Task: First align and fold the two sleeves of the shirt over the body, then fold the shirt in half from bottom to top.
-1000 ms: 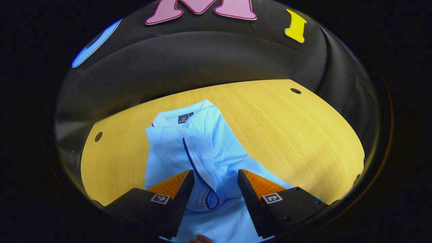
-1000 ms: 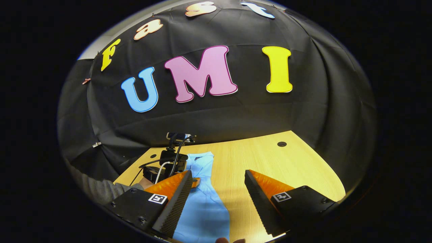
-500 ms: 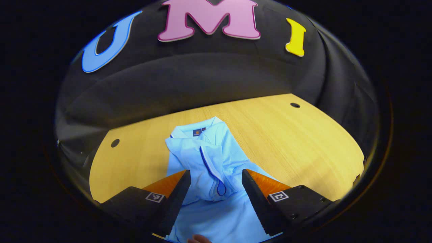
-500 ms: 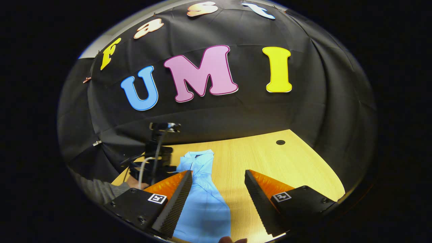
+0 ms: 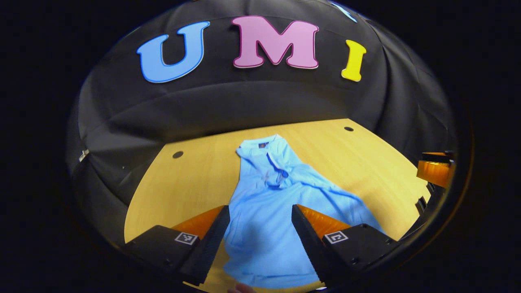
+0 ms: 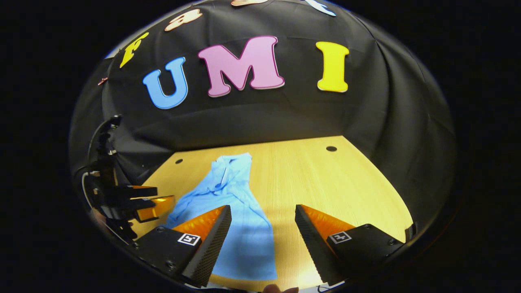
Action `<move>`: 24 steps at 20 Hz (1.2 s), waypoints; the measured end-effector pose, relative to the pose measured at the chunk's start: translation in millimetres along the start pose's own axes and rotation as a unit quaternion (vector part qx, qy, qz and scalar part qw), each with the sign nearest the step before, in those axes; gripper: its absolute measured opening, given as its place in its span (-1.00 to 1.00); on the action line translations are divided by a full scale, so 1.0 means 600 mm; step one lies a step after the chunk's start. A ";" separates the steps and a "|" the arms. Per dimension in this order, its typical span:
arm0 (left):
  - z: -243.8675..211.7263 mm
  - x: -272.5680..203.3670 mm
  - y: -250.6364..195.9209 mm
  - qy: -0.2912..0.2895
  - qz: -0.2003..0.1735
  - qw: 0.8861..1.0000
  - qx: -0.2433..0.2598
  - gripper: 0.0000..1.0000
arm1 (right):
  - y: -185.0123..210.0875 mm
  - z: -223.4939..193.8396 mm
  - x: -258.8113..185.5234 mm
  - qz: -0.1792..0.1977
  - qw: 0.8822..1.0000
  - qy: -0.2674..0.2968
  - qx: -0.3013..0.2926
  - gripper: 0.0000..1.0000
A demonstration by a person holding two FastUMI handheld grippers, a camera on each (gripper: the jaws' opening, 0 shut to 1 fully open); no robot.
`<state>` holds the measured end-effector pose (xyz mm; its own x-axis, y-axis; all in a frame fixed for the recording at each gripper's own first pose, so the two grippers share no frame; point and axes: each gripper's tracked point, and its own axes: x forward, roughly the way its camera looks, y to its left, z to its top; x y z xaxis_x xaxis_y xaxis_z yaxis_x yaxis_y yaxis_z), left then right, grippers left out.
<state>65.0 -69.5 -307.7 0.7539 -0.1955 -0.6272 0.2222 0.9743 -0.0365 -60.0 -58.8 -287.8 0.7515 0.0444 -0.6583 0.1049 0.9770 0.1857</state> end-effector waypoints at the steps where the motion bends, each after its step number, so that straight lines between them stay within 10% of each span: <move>1: -0.022 -0.013 0.003 0.012 0.002 1.000 -0.005 0.94 | 0.006 -0.020 -0.002 -0.003 1.000 0.013 -0.001 0.96; 12: -0.236 -0.055 0.016 0.136 -0.003 0.991 -0.008 0.95 | 0.014 -0.277 -0.029 -0.011 0.982 0.186 -0.037 0.96; 24: -0.292 -0.033 0.025 0.174 0.003 0.985 0.005 0.90 | 0.014 -0.363 -0.014 -0.011 0.969 0.237 -0.075 0.95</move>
<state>-55.3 -31.5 -432.1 0.4988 -0.1372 -0.8558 0.2258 0.9739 -0.0246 -207.4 -5.5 -439.5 0.3633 0.0786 -0.9283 -0.0039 0.9966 0.0828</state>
